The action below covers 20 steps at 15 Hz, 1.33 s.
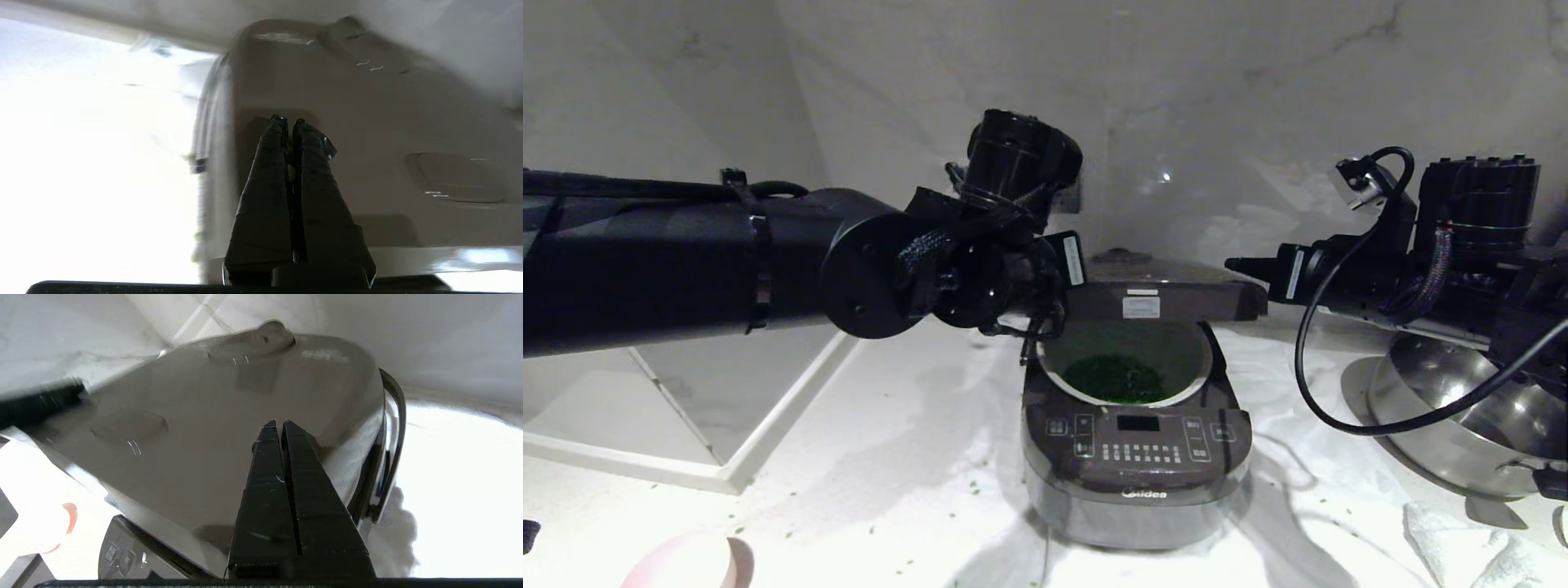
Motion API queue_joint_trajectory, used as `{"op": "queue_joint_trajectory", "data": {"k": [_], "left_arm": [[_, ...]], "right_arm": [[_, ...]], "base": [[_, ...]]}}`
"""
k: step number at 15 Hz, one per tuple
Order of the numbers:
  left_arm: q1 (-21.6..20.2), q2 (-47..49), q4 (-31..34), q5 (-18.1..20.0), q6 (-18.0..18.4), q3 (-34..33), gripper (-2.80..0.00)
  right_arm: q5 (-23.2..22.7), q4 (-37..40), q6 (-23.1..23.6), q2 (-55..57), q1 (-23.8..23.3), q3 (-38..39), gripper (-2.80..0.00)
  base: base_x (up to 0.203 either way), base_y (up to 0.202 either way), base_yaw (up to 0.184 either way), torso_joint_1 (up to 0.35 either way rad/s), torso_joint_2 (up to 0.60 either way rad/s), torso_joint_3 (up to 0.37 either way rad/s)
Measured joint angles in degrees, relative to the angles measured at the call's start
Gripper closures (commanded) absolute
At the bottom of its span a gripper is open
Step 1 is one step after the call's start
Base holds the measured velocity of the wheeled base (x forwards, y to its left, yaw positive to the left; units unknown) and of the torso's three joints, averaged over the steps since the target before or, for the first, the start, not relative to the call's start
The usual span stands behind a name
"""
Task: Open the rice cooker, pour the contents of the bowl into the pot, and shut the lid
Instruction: Turn on the tap
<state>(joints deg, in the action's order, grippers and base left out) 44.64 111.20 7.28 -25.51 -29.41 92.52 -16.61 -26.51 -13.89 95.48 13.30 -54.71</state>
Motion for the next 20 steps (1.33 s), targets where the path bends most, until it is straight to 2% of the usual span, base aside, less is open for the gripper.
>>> {"op": "queue_joint_trajectory", "data": {"k": [2,9,13,20], "left_arm": [[0.2,0.0,0.2,-0.3,0.9,-3.4,0.0],[0.3,0.7,0.3,-0.5,0.9,-7.9,0.0],[0.6,-0.1,0.3,-0.2,0.6,-10.9,0.0],[1.9,0.3,0.4,-0.2,0.6,-10.8,0.0]], "right_arm": [[0.0,-0.1,0.0,-0.1,0.0,0.3,0.0],[-0.2,0.1,-0.7,-1.7,0.4,3.3,0.0],[-0.1,0.5,-6.3,-2.1,1.3,7.4,0.0],[-0.2,0.6,-11.2,-1.3,3.2,11.1,0.0]], "base": [[0.0,0.0,0.0,0.0,0.0,0.0],[0.0,0.0,0.0,0.0,0.0,0.0],[0.0,0.0,0.0,0.0,0.0,0.0],[0.0,0.0,0.0,0.0,0.0,0.0]]}}
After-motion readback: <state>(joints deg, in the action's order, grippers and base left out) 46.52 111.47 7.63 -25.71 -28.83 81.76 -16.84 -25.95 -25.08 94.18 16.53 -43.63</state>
